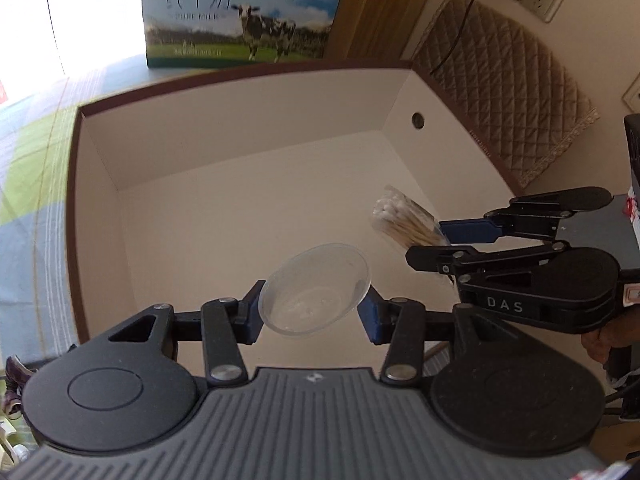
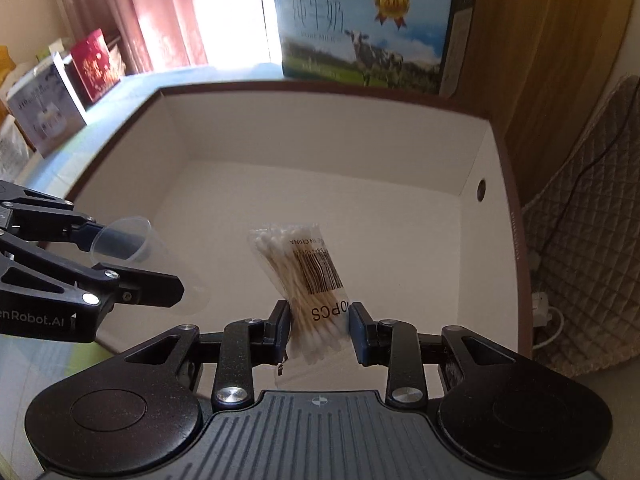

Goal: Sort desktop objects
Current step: 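Carry the cup with the left tool while the right tool carries the swabs over the brown box, then open the left tool to drop the cup while the right tool drops the swabs into the box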

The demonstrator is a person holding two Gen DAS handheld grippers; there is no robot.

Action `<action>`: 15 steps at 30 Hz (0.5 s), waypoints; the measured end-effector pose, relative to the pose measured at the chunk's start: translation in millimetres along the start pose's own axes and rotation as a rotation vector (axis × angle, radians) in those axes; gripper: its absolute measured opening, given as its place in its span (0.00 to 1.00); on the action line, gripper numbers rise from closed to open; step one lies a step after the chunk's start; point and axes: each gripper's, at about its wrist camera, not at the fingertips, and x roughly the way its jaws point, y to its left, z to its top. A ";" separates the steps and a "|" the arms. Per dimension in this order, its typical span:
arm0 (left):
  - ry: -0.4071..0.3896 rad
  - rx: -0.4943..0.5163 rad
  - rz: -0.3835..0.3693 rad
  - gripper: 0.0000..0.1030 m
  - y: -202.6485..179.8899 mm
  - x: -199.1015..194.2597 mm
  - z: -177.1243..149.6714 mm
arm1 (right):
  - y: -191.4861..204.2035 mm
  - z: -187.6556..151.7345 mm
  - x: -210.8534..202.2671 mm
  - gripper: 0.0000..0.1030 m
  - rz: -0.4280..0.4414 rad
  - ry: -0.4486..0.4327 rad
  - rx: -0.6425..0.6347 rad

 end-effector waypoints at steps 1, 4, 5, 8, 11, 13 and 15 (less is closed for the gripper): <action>0.013 -0.008 0.002 0.41 0.8 4.1 1.4 | -1.2 0.5 4.1 0.28 0.002 0.013 -0.001; 0.059 -0.033 -0.004 0.41 6.2 15.3 6.0 | -5.5 4.3 12.2 0.28 0.013 0.036 0.014; 0.069 -0.045 0.004 0.43 8.2 18.3 7.8 | -6.2 5.3 13.4 0.29 0.014 0.035 0.018; 0.072 -0.053 0.028 0.79 13.1 20.5 11.6 | -6.8 8.5 12.5 0.46 0.026 0.019 0.031; 0.065 -0.060 0.031 0.80 17.6 16.8 14.1 | -5.3 8.1 7.4 0.70 -0.004 -0.012 0.015; 0.065 -0.061 0.042 0.80 20.3 14.1 15.3 | -4.8 8.8 5.2 0.72 0.016 -0.015 0.010; 0.065 -0.057 0.056 0.81 21.9 12.0 15.4 | -4.4 7.6 2.7 0.77 0.021 -0.018 0.003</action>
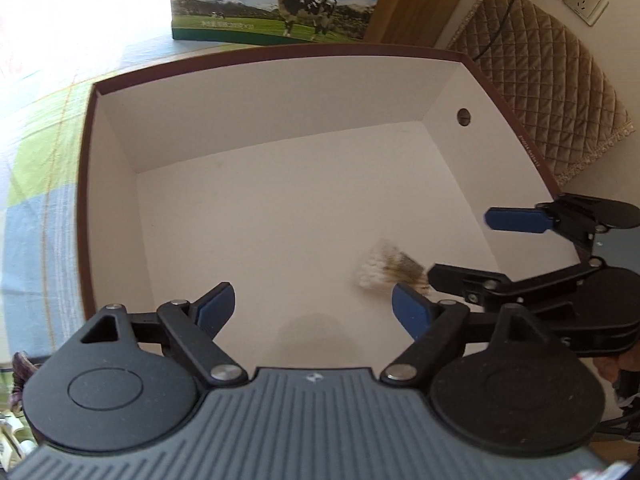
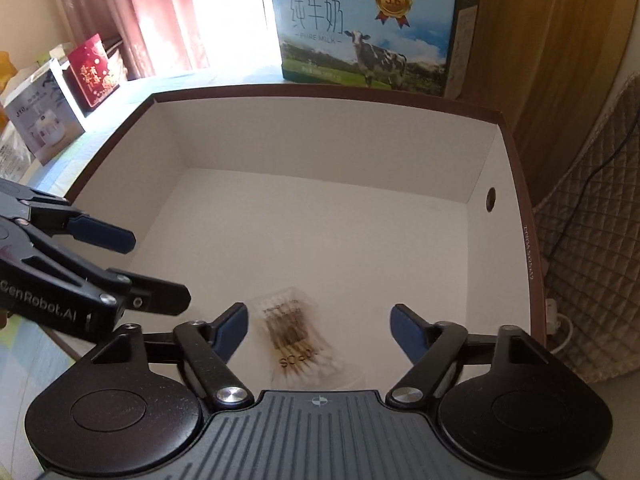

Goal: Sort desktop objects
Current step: 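Open the left tool to drop the cup while the right tool drops the swabs into the box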

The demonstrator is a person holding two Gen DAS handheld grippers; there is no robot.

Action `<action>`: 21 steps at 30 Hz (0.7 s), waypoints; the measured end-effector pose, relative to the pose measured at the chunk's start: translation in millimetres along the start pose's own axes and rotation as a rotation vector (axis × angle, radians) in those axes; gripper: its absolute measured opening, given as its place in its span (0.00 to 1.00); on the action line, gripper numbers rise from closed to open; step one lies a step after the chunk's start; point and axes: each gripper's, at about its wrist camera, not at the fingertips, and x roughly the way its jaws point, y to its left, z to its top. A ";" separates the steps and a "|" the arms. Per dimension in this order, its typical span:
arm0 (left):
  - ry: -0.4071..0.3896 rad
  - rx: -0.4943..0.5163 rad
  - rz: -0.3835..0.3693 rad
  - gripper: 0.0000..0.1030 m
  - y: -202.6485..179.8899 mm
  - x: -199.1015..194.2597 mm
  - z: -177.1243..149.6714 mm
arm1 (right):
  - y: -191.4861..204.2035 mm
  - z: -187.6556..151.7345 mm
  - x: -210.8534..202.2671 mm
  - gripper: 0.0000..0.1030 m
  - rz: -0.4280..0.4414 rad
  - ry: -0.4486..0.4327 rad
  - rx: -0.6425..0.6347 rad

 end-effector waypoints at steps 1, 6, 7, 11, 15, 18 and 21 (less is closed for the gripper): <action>0.001 0.001 0.005 0.81 0.5 -1.3 -0.2 | 1.6 0.5 -0.1 0.79 -0.002 -0.002 -0.010; -0.011 0.004 0.026 0.82 1.7 -8.9 -2.4 | 4.9 -0.9 -4.7 0.86 0.006 -0.011 -0.013; -0.015 0.006 0.029 0.82 1.1 -11.2 -2.8 | 5.8 -1.3 -5.9 0.86 0.006 -0.011 -0.014; -0.038 0.021 0.051 0.83 -1.9 -21.3 -5.5 | 10.0 -4.3 -12.6 0.90 0.001 -0.020 -0.018; -0.063 0.027 0.072 0.84 -3.3 -32.3 -9.3 | 11.8 -6.1 -20.8 0.92 -0.003 -0.036 -0.008; -0.087 0.029 0.088 0.84 -4.0 -42.7 -13.0 | 13.6 -8.1 -28.0 0.94 -0.007 -0.052 0.001; -0.113 0.030 0.105 0.85 -3.9 -54.7 -18.2 | 16.1 -10.9 -36.6 0.95 -0.007 -0.071 0.009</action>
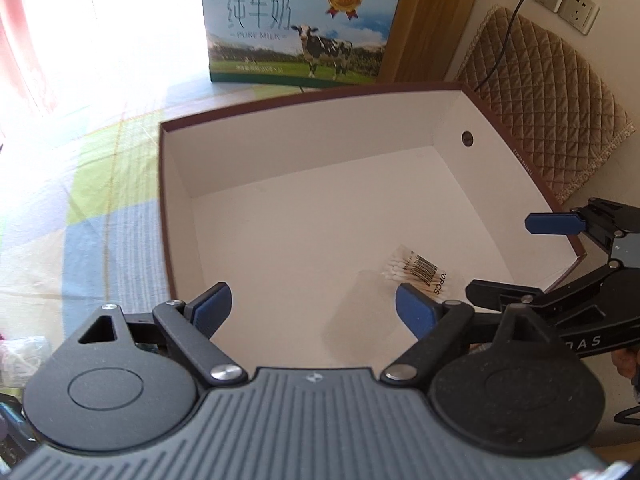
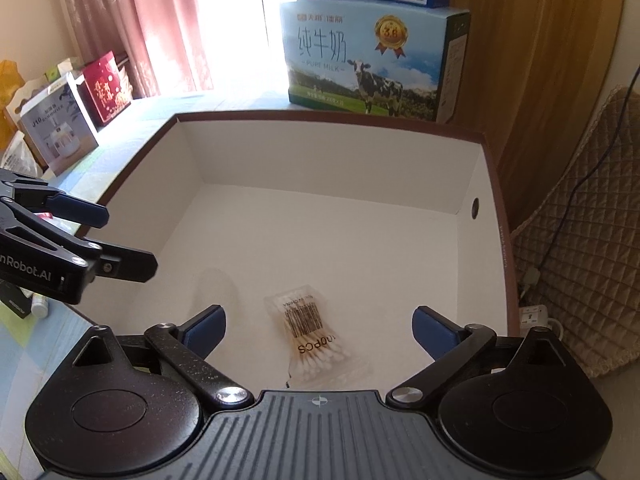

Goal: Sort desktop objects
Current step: 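Open the left tool to drop the cup while the right tool drops the swabs into the box, then move both tools out of the box back toward the remaining table objects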

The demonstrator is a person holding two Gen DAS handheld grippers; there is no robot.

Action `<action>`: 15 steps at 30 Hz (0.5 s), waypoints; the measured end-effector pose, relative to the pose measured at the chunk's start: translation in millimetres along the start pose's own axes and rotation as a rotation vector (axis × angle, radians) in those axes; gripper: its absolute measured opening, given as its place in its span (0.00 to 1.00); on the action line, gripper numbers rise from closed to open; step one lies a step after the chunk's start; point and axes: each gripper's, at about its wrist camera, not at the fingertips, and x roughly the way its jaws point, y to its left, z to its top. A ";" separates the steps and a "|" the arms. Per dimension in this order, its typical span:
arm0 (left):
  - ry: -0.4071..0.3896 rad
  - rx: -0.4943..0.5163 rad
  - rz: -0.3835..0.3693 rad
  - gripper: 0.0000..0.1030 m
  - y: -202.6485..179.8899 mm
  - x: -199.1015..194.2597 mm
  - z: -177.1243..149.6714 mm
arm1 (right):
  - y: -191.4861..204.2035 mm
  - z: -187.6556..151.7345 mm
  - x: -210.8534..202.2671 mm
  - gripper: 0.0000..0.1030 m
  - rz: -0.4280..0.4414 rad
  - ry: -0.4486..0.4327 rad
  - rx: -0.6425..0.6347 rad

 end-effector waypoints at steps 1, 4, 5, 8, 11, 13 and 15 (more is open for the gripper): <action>-0.007 -0.001 0.006 0.88 0.6 -3.8 -1.6 | 0.8 -0.7 -2.9 0.95 0.001 -0.008 0.004; -0.028 -0.006 0.035 0.88 2.3 -15.8 -7.6 | 3.7 -3.3 -11.1 0.97 0.003 -0.028 0.016; -0.035 -0.010 0.044 0.88 3.7 -20.6 -10.0 | 4.7 -4.4 -14.3 0.98 0.005 -0.035 0.019; -0.053 -0.018 0.065 0.91 7.0 -33.7 -17.6 | 9.8 -7.3 -23.0 0.98 0.009 -0.055 0.020; -0.075 -0.017 0.091 0.93 9.2 -47.8 -26.8 | 16.1 -10.3 -31.4 0.98 0.015 -0.075 0.024; -0.091 -0.016 0.103 0.93 11.0 -57.9 -32.8 | 20.7 -12.3 -35.8 0.98 0.021 -0.084 0.028; -0.104 -0.019 0.114 0.94 14.3 -66.9 -39.3 | 25.8 -14.3 -39.5 0.98 0.020 -0.089 0.032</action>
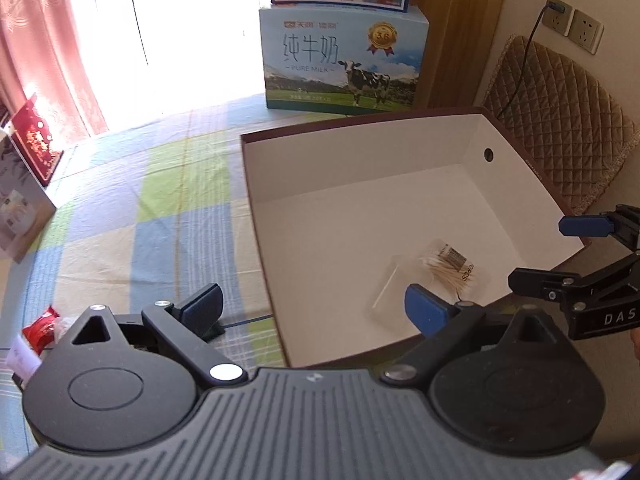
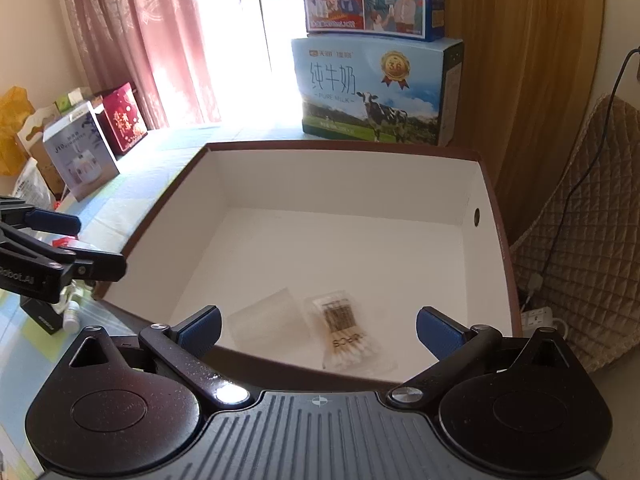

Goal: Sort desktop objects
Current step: 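Move both tools out of the box back toward the remaining table objects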

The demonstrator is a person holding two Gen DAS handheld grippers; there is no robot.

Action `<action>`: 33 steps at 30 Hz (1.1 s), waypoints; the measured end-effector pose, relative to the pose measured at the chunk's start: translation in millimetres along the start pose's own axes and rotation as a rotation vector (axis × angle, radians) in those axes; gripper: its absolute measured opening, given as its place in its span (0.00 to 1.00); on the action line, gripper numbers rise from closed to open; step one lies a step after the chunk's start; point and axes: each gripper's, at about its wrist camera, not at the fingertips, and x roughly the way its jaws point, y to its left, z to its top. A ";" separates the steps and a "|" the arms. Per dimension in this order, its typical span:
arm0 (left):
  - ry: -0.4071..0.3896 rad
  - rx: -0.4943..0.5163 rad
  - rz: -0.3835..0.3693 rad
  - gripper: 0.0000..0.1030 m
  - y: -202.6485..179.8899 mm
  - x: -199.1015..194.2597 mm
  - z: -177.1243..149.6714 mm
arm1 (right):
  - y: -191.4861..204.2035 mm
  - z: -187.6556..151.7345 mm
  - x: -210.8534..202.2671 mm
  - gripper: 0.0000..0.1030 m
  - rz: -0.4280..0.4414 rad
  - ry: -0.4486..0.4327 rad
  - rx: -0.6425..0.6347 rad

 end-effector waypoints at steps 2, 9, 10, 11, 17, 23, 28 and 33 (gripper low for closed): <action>-0.009 -0.004 0.014 0.97 4.2 -7.8 -5.3 | 5.6 -1.8 -4.1 0.98 0.001 -0.006 0.002; -0.039 -0.020 0.047 0.99 21.0 -33.8 -22.6 | 28.3 -6.0 -14.7 0.98 0.012 -0.027 0.006; -0.043 -0.022 0.050 0.99 23.4 -36.9 -25.2 | 31.8 -6.9 -15.7 0.98 0.013 -0.029 0.006; -0.050 -0.021 0.058 0.99 26.4 -41.0 -29.4 | 35.6 -8.1 -16.5 0.98 0.014 -0.029 0.005; -0.067 -0.028 0.096 0.99 45.8 -60.1 -53.0 | 64.9 -15.6 -18.8 0.98 0.035 -0.036 -0.037; -0.058 -0.083 0.142 0.99 74.7 -81.8 -81.9 | 99.7 -24.7 -18.0 0.98 0.076 -0.051 -0.076; -0.035 -0.137 0.189 0.99 103.0 -96.9 -106.4 | 129.3 -29.8 -9.1 0.98 0.148 -0.035 -0.080; -0.001 -0.189 0.251 0.99 133.8 -106.6 -128.4 | 159.4 -31.3 4.9 0.98 0.207 -0.010 -0.098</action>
